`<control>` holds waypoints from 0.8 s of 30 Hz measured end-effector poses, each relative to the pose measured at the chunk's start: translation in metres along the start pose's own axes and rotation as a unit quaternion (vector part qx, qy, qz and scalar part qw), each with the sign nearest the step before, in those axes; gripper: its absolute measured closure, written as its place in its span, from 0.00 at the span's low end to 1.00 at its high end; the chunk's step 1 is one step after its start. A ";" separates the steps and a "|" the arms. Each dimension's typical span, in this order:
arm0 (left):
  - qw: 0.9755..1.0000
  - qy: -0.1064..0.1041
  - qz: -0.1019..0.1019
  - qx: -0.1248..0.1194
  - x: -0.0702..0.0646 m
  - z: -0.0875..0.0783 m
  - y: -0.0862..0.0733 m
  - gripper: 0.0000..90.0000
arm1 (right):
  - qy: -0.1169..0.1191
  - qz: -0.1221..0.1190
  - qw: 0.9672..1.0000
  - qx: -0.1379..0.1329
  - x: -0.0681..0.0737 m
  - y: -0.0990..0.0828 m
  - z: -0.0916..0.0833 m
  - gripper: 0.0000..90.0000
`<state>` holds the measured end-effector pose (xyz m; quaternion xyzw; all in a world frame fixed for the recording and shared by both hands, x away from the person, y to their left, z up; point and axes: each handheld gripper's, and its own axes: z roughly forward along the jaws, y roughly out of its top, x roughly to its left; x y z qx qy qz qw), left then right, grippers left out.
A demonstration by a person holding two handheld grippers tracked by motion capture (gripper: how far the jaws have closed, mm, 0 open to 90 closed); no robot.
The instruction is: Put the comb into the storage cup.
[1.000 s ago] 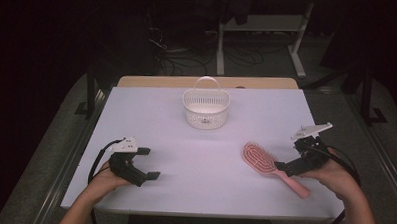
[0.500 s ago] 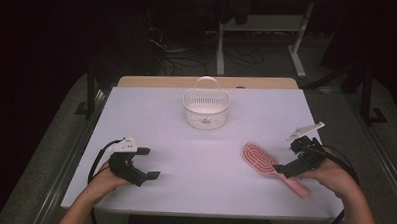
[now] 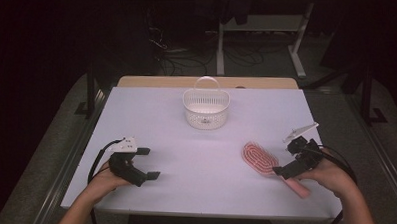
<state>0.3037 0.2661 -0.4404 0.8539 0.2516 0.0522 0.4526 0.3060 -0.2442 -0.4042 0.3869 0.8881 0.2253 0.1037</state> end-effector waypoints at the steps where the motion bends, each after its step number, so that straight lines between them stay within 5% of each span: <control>1: 1.000 0.000 0.000 0.000 0.000 0.000 0.000 0.00 | 0.000 -0.001 1.000 0.006 0.000 0.000 0.001 0.00; 24: 1.000 0.000 0.001 0.003 -0.001 0.000 0.000 0.00 | 0.006 -0.009 0.999 0.053 0.004 -0.001 0.018 0.00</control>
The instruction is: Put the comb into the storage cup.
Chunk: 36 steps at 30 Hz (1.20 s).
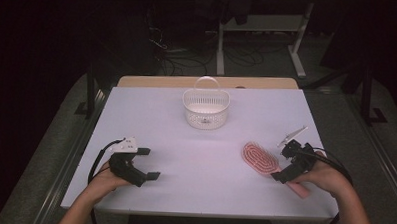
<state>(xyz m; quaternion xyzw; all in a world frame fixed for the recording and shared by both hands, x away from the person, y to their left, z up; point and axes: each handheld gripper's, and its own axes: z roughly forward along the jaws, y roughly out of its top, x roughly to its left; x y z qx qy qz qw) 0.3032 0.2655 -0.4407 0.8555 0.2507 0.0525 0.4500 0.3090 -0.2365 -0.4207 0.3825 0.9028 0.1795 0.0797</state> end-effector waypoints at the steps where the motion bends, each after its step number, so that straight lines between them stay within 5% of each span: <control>1: 1.000 0.000 0.000 0.000 0.000 0.000 0.000 0.00 | 0.001 0.000 1.000 0.000 0.000 0.000 0.000 0.00; 14: 1.000 0.000 0.001 0.001 0.000 0.000 0.000 0.00 | 0.005 0.000 1.000 0.015 0.000 -0.001 0.006 0.04; 36: 1.000 -0.001 0.000 0.000 0.000 0.001 0.000 0.00 | 0.012 0.004 0.999 0.032 -0.001 -0.001 0.005 0.32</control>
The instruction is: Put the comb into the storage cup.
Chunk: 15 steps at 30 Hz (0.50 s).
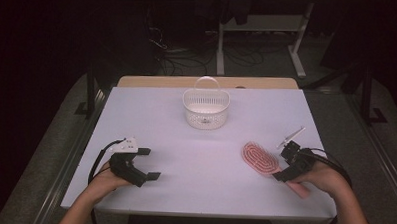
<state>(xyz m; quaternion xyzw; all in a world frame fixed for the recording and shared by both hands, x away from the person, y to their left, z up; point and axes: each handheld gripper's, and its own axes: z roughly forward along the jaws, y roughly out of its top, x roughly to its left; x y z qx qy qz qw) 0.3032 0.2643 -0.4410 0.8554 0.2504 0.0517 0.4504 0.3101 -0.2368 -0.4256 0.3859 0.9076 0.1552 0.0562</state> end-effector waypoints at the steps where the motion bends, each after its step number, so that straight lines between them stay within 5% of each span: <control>1: 1.000 0.000 0.000 0.000 0.000 0.000 0.000 0.00 | 0.001 -0.002 1.000 0.001 0.000 0.000 0.000 0.34; 15: 1.000 -0.002 0.000 -0.001 0.000 0.000 0.000 0.00 | 0.014 0.001 1.000 0.025 0.001 0.002 0.005 0.50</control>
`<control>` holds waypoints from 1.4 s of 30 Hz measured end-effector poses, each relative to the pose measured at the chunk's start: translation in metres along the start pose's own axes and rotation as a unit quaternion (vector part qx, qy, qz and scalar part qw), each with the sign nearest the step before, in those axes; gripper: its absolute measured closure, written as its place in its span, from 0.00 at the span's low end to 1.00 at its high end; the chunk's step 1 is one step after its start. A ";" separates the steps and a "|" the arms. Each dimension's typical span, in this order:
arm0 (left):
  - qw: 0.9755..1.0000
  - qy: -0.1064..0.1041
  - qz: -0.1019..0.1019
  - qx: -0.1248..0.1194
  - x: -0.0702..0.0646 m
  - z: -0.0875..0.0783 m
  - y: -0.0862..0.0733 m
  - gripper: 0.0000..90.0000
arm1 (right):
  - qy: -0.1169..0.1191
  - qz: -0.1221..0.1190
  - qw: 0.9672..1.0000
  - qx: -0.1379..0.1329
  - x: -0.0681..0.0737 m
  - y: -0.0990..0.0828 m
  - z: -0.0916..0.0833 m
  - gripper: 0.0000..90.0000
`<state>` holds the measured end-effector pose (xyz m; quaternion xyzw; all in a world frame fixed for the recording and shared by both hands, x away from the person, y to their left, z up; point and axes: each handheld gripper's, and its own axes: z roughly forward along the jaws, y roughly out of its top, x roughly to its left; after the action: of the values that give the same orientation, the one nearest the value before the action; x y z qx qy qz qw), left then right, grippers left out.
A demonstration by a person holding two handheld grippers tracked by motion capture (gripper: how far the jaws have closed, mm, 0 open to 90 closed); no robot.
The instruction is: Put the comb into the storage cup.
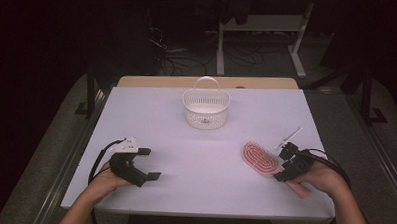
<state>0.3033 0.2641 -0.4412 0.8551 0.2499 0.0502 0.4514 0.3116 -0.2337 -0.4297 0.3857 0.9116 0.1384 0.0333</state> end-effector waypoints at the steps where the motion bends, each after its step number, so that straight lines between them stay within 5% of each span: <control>1: 1.000 0.001 0.000 0.000 0.000 0.000 0.000 0.00 | 0.001 -0.001 1.000 0.001 0.000 0.000 0.000 0.51; 31: 1.000 0.001 0.001 0.001 0.000 -0.001 0.000 0.00 | 0.002 -0.008 0.999 0.034 0.003 0.005 0.008 0.73; 42: 1.000 0.001 0.002 0.001 0.000 0.000 0.000 0.00 | -0.014 0.001 0.999 0.052 0.008 0.009 0.009 0.76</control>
<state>0.3029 0.2640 -0.4410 0.8558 0.2488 0.0523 0.4505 0.3142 -0.2199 -0.4358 0.3895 0.9167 0.0853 0.0260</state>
